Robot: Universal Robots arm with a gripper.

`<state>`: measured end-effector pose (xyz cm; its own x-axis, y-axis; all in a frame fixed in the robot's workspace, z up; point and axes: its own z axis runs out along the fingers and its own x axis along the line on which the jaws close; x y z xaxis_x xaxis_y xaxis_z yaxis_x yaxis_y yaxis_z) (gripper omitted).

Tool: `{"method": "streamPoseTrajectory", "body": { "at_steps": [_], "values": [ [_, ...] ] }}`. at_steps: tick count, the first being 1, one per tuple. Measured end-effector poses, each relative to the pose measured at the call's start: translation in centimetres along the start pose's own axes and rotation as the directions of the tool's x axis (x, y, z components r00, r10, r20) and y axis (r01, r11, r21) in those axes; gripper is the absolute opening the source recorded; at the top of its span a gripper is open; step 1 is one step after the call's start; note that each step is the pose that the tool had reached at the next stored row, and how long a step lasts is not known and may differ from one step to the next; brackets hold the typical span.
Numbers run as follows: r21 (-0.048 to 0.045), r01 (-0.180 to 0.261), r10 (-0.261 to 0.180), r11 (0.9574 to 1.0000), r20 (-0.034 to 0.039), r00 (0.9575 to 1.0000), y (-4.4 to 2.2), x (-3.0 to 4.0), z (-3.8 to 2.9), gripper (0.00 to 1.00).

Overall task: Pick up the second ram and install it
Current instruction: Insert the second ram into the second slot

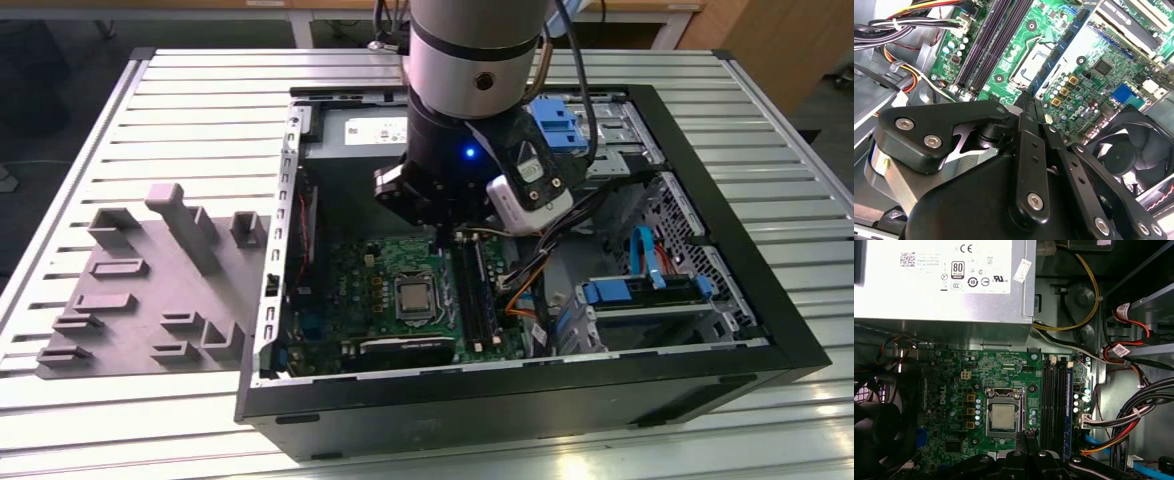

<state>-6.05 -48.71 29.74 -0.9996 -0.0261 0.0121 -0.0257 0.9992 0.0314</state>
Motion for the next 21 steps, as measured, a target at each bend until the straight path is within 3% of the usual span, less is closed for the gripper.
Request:
{"method": "streamPoseTrajectory", "body": {
  "at_steps": [21],
  "values": [
    [0.0, 0.0, 0.0, 1.0, 0.0, 1.0, -0.02, -0.62, 0.17, 0.11]
  ]
}}
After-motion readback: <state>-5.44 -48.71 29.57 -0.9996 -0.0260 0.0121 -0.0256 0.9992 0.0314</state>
